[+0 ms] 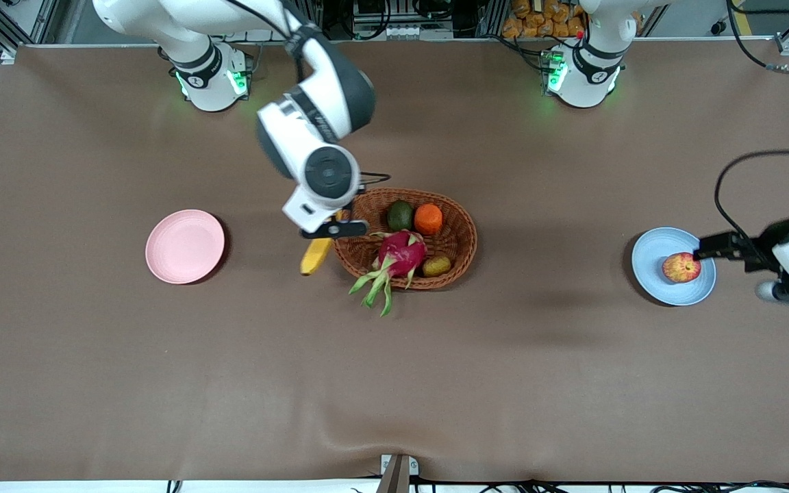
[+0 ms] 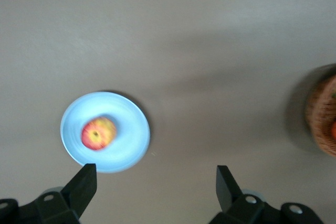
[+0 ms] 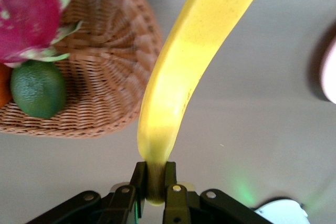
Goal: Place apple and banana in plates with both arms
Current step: 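Lift the banana with the right gripper while the left gripper withdraws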
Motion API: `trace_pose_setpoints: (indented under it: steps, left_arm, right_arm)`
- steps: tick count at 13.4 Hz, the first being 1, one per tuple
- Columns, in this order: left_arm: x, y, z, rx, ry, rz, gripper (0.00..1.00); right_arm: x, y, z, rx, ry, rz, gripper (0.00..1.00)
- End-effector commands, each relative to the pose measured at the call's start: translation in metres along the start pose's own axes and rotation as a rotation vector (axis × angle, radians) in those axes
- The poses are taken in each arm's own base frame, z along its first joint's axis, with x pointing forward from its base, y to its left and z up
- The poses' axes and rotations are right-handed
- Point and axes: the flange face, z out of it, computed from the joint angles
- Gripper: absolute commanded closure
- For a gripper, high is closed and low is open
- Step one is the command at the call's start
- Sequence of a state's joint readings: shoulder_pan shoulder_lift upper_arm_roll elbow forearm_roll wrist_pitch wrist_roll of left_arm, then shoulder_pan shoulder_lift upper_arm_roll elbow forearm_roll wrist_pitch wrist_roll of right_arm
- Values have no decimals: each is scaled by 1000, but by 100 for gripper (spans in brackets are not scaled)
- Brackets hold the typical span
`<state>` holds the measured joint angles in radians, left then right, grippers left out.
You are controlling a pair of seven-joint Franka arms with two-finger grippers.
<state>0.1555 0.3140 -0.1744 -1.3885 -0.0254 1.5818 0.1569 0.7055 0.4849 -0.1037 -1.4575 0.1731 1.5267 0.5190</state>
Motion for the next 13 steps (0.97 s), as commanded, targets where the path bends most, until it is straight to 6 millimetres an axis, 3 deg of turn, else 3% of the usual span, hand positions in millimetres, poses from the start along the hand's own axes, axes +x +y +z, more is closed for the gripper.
trace_pose_setpoints:
  steps: [1, 3, 5, 7, 9, 11, 13]
  left_arm:
    - [-32, 59, -37, 51, -22, -46, 0]
    - [-60, 84, -66, 51, -38, -33, 0]
    - [-89, 103, -92, 61, -37, -27, 0]
    - [-107, 119, -104, 70, -52, -91, 0]
    - [-106, 116, -103, 60, -47, -105, 0]
    - [-106, 116, -102, 76, -35, -126, 0]
    - [-119, 116, -110, 82, -12, -142, 0]
  right_arm:
    - [21, 88, -28, 53, -56, 36, 100]
    - [45, 153, -23, 48, -82, 38, 100]
    - [59, 199, -11, 4, -91, 62, 100]
    - [65, 241, -6, 31, -108, 40, 100]
    - [63, 283, 5, 69, -120, 14, 100]
    - [46, 302, 22, 90, -111, 0, 100]
    - [32, 321, 40, 98, -84, -12, 100]
